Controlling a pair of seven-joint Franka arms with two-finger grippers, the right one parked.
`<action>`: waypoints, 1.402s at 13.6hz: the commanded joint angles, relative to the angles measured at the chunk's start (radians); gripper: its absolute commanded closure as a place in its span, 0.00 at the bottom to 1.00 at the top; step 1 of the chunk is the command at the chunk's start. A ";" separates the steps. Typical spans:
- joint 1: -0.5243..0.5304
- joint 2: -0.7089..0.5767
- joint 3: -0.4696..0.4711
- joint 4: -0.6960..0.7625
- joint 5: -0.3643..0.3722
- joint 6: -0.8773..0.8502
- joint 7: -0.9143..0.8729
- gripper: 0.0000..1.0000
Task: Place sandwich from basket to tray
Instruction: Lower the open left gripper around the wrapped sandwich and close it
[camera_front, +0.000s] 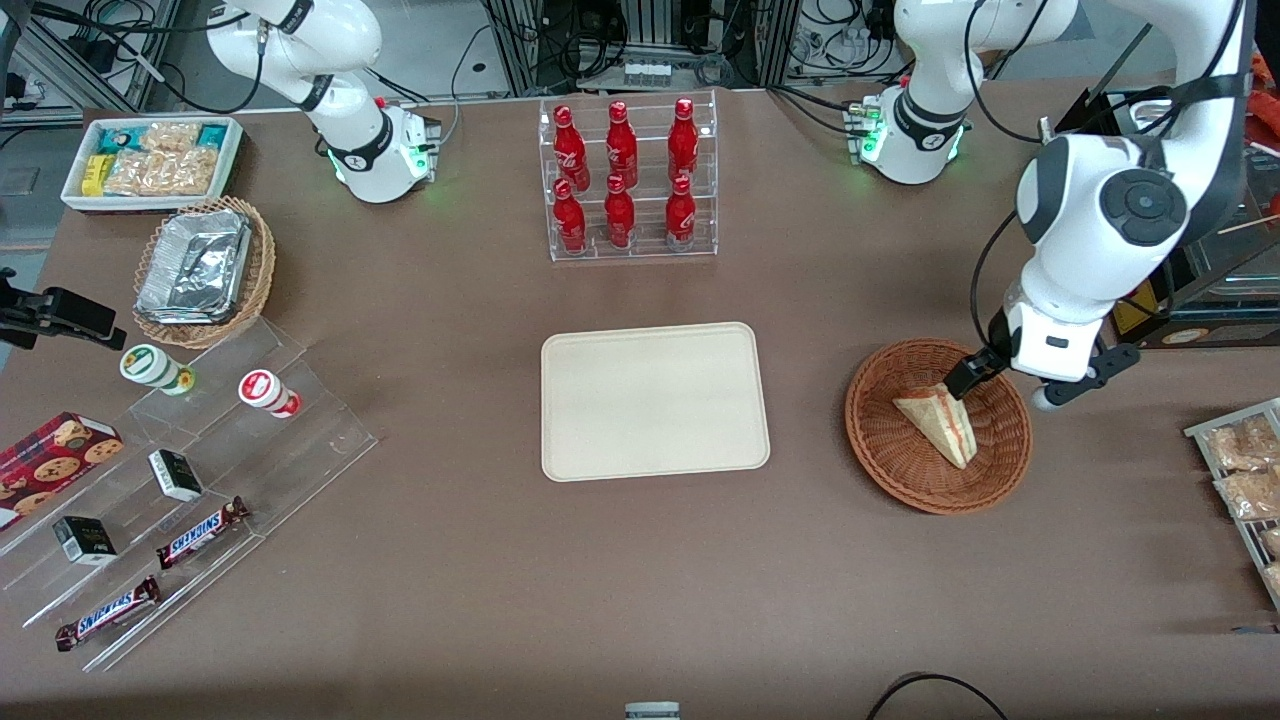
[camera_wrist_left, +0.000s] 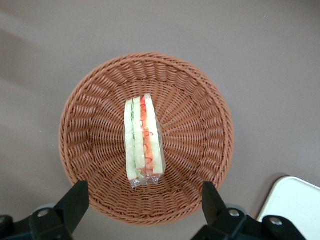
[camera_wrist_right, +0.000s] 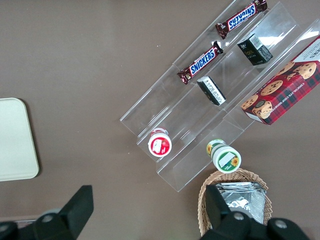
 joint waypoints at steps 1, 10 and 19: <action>-0.003 -0.023 0.004 -0.081 0.020 0.086 -0.034 0.00; 0.000 0.156 0.011 -0.119 0.019 0.322 -0.076 0.00; 0.012 0.216 0.019 -0.108 0.019 0.370 -0.078 1.00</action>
